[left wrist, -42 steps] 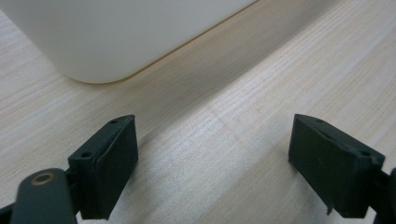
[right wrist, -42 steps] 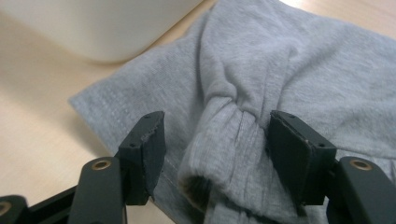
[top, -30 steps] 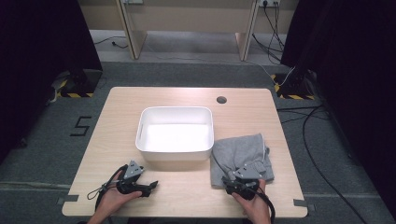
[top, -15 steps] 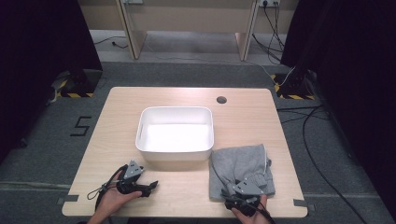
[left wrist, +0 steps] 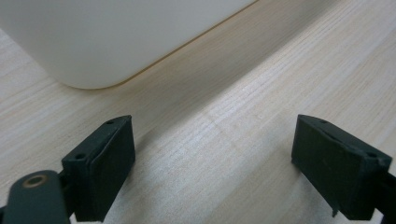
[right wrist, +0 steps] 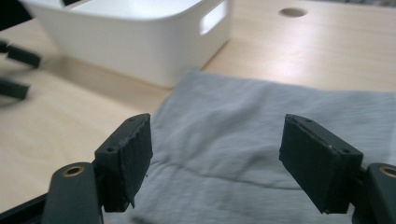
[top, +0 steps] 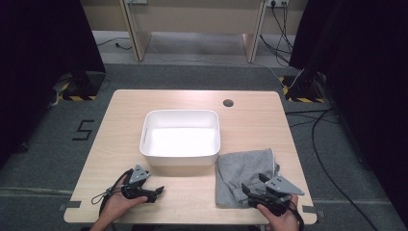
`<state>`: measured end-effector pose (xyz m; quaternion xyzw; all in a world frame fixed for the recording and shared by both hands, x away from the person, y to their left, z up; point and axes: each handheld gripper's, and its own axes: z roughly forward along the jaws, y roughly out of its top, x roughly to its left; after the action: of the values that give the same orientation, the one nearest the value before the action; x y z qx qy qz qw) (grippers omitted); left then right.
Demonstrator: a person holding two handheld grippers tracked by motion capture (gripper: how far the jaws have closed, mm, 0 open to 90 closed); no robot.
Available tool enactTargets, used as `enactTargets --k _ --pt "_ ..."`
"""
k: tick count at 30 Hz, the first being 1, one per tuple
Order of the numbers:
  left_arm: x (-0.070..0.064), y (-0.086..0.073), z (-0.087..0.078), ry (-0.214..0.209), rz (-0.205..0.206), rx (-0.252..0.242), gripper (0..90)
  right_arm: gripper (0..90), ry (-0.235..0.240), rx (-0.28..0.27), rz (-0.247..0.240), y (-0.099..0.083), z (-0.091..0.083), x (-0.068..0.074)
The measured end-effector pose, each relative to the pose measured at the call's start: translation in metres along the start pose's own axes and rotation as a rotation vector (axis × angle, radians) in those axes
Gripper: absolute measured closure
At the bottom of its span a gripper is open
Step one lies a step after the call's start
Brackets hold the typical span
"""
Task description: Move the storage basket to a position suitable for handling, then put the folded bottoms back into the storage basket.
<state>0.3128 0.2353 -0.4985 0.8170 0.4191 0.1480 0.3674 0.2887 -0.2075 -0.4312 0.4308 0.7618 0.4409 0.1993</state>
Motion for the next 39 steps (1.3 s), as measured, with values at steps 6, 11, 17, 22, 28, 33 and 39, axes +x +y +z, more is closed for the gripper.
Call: enactTargets --k 6,11,17,22,28,33,39 --pt "-0.001 0.001 0.002 -0.002 0.001 0.001 11.9 26.1 -0.078 -0.041 0.05 0.002 -0.017 -0.029" --pt "-0.001 0.002 0.002 -0.002 0.0 0.001 11.6 26.2 -0.106 -0.047 0.077 -0.002 -0.022 -0.042" --pt "-0.01 0.004 0.004 -0.006 0.011 -0.008 14.4 26.0 -0.116 -0.027 0.069 0.0 -0.018 -0.05" --pt "-0.039 0.009 0.003 -0.02 0.099 -0.054 15.4 24.7 -0.132 -0.016 0.062 0.007 -0.011 -0.065" --pt "-0.07 0.019 0.007 -0.103 0.124 -0.103 15.1 25.0 -0.116 0.018 0.057 0.011 0.003 -0.079" --pt "-0.091 0.025 0.017 -0.151 0.149 -0.085 15.1 24.9 -0.098 0.047 0.04 0.017 0.017 -0.087" --pt "-0.115 0.032 0.035 -0.219 0.169 -0.063 15.1 24.5 -0.091 0.083 0.037 0.027 0.038 -0.099"
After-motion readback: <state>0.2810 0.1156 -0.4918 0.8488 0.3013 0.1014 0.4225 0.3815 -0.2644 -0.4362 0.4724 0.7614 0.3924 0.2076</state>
